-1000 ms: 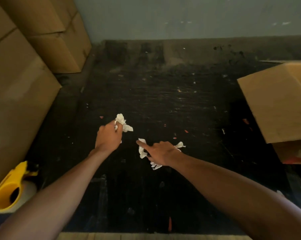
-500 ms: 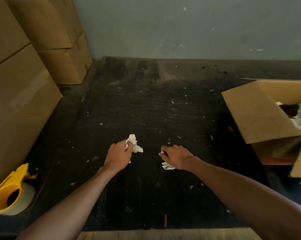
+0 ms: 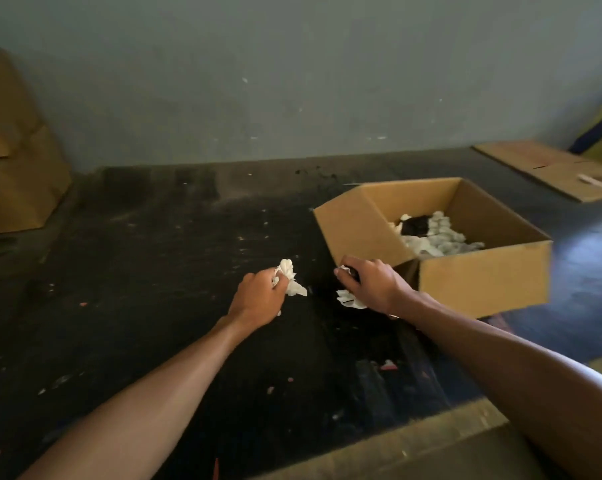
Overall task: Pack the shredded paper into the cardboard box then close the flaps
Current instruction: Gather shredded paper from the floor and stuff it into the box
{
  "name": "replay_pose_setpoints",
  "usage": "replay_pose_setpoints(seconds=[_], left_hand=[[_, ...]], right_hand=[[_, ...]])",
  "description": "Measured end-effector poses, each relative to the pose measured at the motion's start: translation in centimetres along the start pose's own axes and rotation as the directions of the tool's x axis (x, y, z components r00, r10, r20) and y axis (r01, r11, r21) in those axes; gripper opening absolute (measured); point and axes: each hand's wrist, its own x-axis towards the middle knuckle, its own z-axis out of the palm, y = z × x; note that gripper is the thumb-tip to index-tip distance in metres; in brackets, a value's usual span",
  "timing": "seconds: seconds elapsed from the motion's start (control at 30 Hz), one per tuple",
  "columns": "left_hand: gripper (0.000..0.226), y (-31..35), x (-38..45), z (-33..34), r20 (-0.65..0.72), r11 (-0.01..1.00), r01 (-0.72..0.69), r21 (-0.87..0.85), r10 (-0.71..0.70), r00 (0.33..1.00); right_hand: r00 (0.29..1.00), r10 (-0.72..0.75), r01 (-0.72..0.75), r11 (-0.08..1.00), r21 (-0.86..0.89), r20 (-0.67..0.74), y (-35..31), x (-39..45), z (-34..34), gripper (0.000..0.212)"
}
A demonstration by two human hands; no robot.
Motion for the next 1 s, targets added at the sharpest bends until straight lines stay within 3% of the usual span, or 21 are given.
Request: replay_pose_setpoints(seconds=[0.17, 0.47, 0.73, 0.9, 1.0], left_hand=[[0.039, 9.2, -0.7, 6.5, -0.043, 0.998, -0.049, -0.027, 0.048, 0.998], [0.041, 19.4, -1.8, 14.2, -0.107, 0.997, -0.060, -0.042, 0.055, 0.993], [0.042, 24.4, 3.6, 15.1, -0.180, 0.993, -0.114, 0.009, 0.114, 0.977], [0.039, 26.3, 9.6, 16.9, -0.221, 0.991, -0.129, -0.029, 0.120, 0.968], [0.042, 26.9, 12.9, 18.2, -0.251, 0.991, -0.108, -0.084, 0.083, 0.964]], right_hand=[[0.986, 0.071, -0.058, 0.994, 0.094, -0.151, 8.8, -5.5, -3.8, 0.017], [0.967, 0.142, -0.086, 0.963, 0.253, -0.211, 19.4, -10.7, -9.0, 0.027], [0.954, 0.130, -0.023, 0.930, 0.367, -0.270, 23.5, -6.6, -14.7, 0.025], [0.943, 0.070, 0.045, 0.942, 0.331, -0.326, 25.4, -1.8, -17.3, 0.027], [0.955, 0.063, 0.041, 0.941, 0.337, -0.290, 26.6, 1.6, -18.5, 0.025]])
